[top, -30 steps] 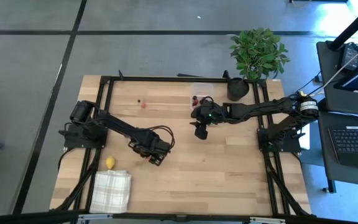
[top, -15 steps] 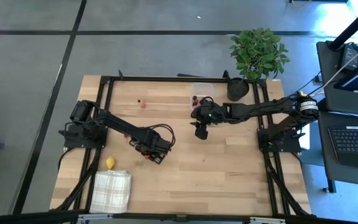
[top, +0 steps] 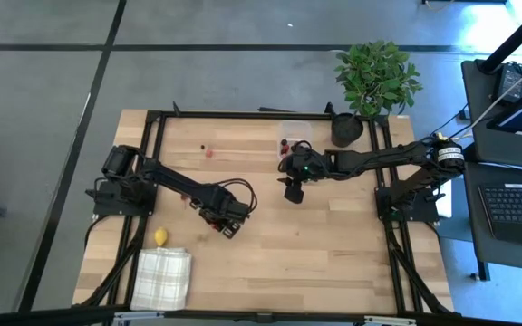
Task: Pick and placing Produce into tupperware
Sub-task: Put the strawberry into the transparent bin
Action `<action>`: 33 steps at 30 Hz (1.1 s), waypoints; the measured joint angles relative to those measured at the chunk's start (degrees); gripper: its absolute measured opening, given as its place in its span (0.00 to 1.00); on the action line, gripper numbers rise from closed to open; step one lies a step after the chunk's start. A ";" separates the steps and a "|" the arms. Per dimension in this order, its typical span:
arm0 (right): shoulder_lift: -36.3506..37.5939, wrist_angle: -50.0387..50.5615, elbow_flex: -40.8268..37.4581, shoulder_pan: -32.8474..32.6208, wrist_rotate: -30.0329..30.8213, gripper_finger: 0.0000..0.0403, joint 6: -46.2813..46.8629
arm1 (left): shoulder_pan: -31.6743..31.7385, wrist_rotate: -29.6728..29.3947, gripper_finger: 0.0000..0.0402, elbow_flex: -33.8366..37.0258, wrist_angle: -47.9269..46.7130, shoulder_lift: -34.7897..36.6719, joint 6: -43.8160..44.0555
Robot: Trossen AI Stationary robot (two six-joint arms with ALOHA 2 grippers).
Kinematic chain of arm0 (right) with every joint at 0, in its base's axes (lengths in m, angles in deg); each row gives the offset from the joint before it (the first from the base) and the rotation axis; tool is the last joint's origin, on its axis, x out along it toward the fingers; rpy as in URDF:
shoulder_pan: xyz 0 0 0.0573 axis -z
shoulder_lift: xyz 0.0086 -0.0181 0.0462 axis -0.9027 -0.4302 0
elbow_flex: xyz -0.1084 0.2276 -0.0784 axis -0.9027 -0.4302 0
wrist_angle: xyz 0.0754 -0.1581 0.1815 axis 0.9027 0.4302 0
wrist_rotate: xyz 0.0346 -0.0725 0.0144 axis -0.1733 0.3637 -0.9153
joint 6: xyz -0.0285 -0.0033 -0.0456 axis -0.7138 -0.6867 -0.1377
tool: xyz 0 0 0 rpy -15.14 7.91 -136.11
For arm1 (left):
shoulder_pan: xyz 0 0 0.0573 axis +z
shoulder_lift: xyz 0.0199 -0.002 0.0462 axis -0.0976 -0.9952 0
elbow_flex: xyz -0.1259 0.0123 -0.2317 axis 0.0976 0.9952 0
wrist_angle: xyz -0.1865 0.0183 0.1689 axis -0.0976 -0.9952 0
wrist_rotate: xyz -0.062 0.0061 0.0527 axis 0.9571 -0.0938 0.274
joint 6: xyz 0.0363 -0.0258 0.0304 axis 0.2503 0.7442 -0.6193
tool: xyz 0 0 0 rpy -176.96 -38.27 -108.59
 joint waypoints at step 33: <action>11.58 0.36 0.13 0.07 0.00 0.41 7.86 | 10.75 -26.21 0.02 0.04 16.34 26.47 -48.03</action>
